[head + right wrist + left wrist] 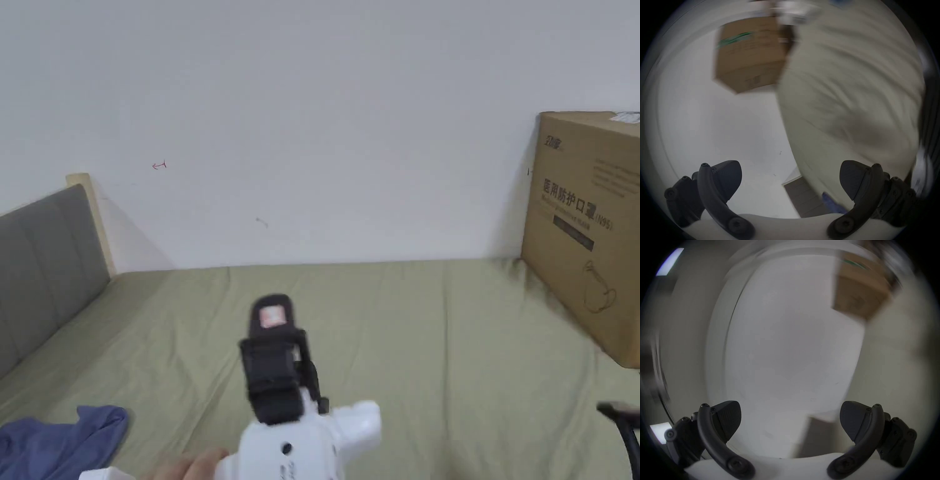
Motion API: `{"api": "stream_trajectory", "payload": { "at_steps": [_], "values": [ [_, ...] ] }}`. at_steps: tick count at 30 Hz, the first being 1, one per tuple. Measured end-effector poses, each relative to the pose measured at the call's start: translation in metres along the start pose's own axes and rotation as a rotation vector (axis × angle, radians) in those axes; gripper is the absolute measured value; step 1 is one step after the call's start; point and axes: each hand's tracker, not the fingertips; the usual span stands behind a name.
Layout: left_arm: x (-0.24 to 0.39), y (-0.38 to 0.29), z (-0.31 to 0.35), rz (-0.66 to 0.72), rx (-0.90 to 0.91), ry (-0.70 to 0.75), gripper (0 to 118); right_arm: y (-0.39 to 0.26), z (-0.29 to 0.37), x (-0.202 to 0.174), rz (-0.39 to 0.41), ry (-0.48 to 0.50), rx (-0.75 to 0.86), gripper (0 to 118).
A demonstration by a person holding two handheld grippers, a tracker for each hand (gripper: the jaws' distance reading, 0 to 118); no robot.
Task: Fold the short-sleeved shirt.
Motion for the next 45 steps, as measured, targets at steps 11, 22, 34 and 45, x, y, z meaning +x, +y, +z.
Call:
{"api": "stream_trajectory", "payload": {
  "at_steps": [11, 22, 34, 45],
  "values": [
    [-0.07, -0.054, -0.041, 1.249, -0.339, -0.309, 118, -0.068, 0.026, -0.103, 1.018, 0.271, 0.16, 118],
    [-0.058, -0.081, -0.018, 1.64, -0.365, -0.243, 118, -0.134, 0.032, -0.063, 1.781, 0.242, 0.498, 118],
    [-0.058, -0.086, -0.011, 1.654, -0.362, -0.242, 118, -0.141, 0.038, -0.061, 1.906, 0.283, 0.488, 118],
    [-0.057, -0.091, -0.016, 1.712, -0.393, -0.264, 118, -0.155, 0.039, -0.06, 1.969, 0.278, 0.482, 118]
  ]
}}
